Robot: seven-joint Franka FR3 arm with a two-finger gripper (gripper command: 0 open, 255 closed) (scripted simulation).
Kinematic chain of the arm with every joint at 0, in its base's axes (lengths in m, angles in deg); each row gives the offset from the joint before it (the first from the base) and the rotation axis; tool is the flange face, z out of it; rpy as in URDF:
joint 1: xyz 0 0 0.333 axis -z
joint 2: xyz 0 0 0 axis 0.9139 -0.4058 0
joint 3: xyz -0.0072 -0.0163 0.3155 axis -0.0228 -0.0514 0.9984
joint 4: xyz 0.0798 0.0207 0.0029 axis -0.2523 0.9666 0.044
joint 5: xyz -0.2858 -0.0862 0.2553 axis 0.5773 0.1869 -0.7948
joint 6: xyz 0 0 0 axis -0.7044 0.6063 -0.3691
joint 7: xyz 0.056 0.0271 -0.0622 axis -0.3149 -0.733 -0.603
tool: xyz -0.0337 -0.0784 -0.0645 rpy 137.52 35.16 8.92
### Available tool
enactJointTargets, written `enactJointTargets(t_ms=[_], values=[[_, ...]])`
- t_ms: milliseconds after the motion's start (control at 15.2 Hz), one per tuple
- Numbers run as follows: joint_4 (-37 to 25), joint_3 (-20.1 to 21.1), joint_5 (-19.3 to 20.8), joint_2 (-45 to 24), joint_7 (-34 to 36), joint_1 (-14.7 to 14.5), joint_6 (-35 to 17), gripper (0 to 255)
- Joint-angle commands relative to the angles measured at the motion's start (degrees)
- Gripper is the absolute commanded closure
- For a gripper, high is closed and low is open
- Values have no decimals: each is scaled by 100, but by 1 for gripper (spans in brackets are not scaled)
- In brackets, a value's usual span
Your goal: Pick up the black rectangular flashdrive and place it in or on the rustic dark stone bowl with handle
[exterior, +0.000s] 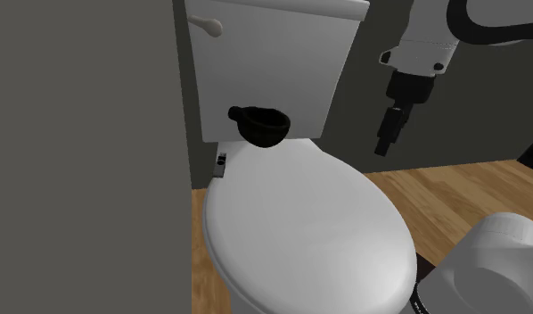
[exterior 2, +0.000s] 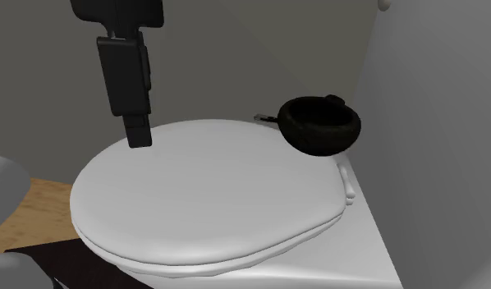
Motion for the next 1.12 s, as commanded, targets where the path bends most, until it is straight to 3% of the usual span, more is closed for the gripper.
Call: enactJointTargets(t_ms=[0,594,1056], values=[[0,0,0,0,0,0,0,0],[-371,1384,-809,-952,2271,184,-814,0],[-1173,2393,-885,-2209,4064,479,-1454,0]])
